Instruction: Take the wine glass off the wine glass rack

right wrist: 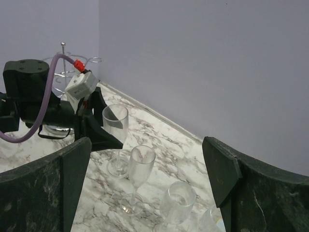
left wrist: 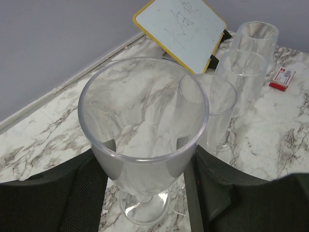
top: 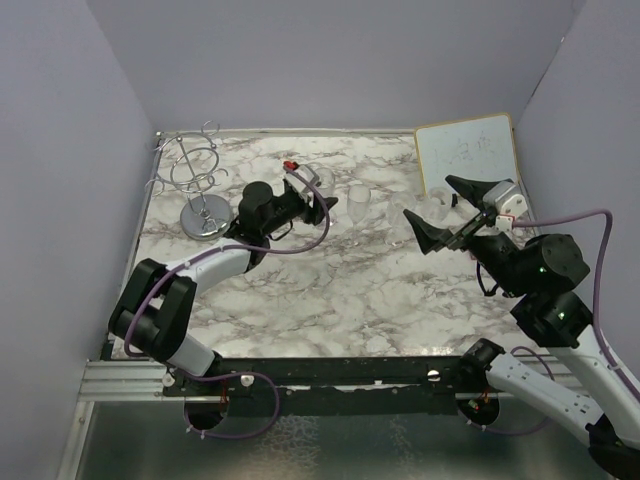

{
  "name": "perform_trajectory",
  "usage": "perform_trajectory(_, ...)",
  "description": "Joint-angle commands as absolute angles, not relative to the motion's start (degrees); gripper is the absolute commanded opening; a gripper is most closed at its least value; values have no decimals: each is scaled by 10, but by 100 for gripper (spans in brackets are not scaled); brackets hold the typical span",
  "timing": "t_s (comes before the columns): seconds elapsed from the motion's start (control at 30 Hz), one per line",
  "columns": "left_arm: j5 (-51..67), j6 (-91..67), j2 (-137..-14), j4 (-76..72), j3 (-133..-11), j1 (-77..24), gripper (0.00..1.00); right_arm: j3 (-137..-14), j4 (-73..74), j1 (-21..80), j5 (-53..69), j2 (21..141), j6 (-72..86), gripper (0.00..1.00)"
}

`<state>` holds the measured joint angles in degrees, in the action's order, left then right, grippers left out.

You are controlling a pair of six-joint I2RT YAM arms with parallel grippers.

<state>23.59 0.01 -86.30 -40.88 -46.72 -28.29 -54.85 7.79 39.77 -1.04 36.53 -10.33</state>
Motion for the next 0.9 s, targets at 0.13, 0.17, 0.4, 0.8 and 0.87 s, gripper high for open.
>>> perform_trajectory(0.13,237,30,-873,-478,-429,-291,53,-562,90,401,-22,363,-102,100)
perform_trajectory(0.17,235,25,-874,-482,-421,-291,53,-561,91,401,-23,362,-101,100)
perform_trajectory(0.4,197,-12,-881,-518,-380,-292,52,-546,86,400,-24,351,-99,100)
perform_trajectory(0.8,186,-14,-905,-526,-379,-301,56,-540,81,401,-16,354,-98,100)
perform_trajectory(0.87,181,-16,-912,-528,-380,-301,58,-540,78,401,-14,356,-96,100)
